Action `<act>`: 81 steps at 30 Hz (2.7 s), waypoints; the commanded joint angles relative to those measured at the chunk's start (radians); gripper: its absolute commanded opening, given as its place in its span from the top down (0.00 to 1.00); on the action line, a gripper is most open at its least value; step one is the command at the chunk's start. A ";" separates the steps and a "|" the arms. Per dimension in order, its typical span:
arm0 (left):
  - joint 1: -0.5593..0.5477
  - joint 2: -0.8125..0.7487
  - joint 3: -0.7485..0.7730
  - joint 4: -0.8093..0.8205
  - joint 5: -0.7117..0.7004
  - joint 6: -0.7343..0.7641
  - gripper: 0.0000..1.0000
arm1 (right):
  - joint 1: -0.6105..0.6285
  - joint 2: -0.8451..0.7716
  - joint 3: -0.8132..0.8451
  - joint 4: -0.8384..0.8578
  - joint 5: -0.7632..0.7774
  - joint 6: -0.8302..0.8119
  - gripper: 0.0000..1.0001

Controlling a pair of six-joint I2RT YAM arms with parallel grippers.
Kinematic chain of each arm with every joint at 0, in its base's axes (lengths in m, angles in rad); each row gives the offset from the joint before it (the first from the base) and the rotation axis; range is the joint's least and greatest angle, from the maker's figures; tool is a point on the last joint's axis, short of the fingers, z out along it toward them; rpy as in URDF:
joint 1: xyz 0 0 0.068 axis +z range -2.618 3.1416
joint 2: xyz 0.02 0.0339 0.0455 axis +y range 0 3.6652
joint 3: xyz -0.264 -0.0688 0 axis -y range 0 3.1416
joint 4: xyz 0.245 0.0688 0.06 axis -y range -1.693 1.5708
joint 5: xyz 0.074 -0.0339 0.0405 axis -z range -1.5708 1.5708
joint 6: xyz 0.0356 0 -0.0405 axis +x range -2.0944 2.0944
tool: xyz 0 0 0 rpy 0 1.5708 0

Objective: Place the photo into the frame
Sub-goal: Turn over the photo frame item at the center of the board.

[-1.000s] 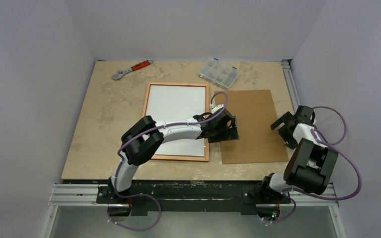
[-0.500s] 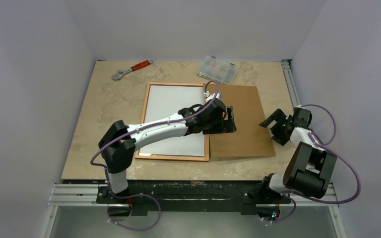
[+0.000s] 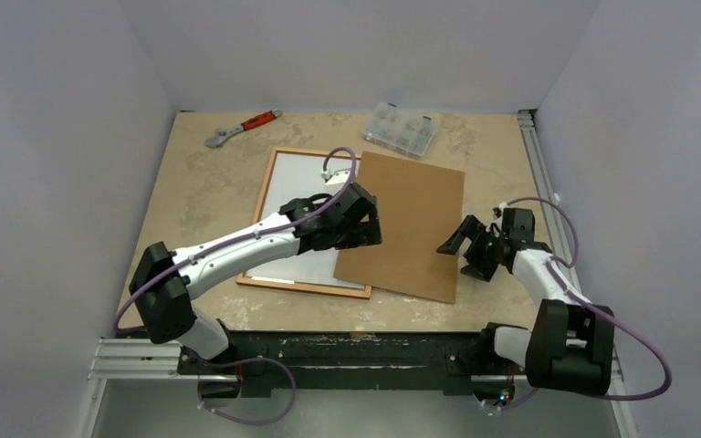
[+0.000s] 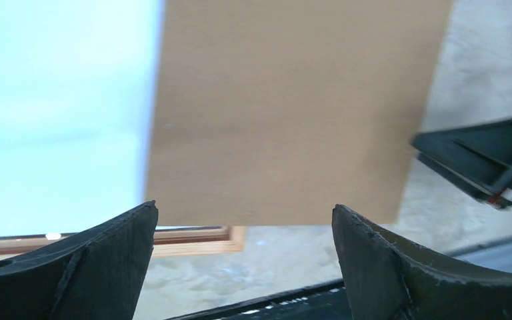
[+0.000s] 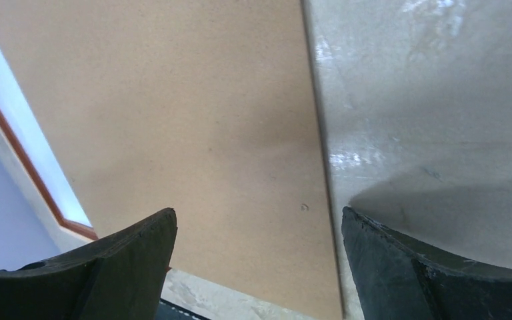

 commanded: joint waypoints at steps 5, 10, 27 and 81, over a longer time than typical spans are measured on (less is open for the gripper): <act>0.127 -0.085 -0.206 0.107 0.077 0.074 0.00 | 0.001 0.021 0.086 -0.076 0.124 -0.050 0.07; 0.196 -0.064 -0.334 0.266 0.218 0.079 0.01 | -0.001 0.089 0.108 -0.057 0.110 -0.061 0.07; 0.216 0.050 -0.346 0.546 0.449 0.019 0.09 | 0.000 0.210 0.078 0.012 -0.075 -0.126 0.09; 0.136 -0.238 -0.044 0.197 0.462 0.177 0.60 | -0.001 0.145 0.156 -0.022 -0.266 -0.153 0.12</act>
